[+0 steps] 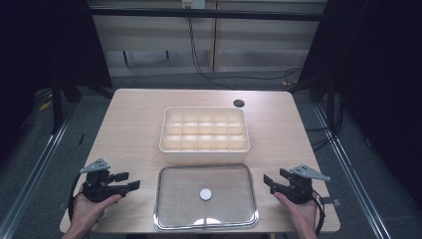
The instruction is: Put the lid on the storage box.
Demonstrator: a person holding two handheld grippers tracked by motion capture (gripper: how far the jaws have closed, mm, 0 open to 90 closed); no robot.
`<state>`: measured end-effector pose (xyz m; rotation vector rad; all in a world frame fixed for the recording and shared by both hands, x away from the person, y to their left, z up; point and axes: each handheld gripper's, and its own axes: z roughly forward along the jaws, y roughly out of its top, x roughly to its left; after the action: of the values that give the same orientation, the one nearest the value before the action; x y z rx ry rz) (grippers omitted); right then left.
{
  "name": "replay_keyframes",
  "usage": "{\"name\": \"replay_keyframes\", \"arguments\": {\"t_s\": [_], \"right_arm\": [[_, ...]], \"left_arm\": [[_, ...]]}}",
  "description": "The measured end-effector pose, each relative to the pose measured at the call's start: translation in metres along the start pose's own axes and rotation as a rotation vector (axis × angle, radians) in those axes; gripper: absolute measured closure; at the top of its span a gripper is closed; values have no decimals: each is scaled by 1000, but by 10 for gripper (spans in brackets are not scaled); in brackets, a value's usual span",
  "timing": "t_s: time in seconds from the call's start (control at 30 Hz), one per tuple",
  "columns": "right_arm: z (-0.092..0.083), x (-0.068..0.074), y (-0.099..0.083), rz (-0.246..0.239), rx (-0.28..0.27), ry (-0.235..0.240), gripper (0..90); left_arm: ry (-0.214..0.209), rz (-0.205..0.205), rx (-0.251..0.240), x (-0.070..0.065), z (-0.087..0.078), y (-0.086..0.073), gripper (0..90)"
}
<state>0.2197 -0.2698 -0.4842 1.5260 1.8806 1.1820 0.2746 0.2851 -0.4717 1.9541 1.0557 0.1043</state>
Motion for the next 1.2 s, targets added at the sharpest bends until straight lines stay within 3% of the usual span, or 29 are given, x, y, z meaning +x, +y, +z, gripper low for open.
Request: {"name": "replay_keyframes", "arguments": {"t_s": [0.07, 0.1, 0.2, 0.23, 0.27, 0.4, 0.6, 0.7, 0.73, 1.03, 1.07, 1.2], "right_arm": [[1, 0, 0, 13, 9, 14, 352], [1, 0, 0, 18, 15, 22, 361], [-1, 0, 1, 28, 19, 38, 365], [-1, 0, 1, 28, 19, 38, 370], [-4, 1, 1, 34, 15, 57, 394], [-7, 5, 5, 16, 4, 56, 412], [-4, 12, 8, 8, 48, 85, 407], [-2, 21, 12, 3, 101, 69, 385], [-1, 23, 13, 5, 102, 88, 385], [15, 36, 23, -19, 171, 156, 401], [18, 35, 26, -20, 180, 162, 416], [26, 31, 36, -25, 187, 170, 436]], "left_arm": [[-1, 0, 1, 0, 1, 0, 368], [-51, 19, 9, -3, 1, -2, 404], [-55, 35, 36, -7, 5, -3, 421], [-37, 60, 56, -10, 7, -3, 421], [-60, 58, 77, -12, 10, -3, 432], [-55, 42, 116, -20, 18, 0, 435], [-59, 62, 135, -28, 26, 4, 434], [-78, 75, 146, -31, 30, 6, 469], [-75, 82, 153, -30, 30, 7, 476], [-75, 61, 152, -25, 32, 17, 494], [-52, 89, 160, -28, 37, 26, 497], [-52, 125, 165, -34, 47, 38, 517]]}}
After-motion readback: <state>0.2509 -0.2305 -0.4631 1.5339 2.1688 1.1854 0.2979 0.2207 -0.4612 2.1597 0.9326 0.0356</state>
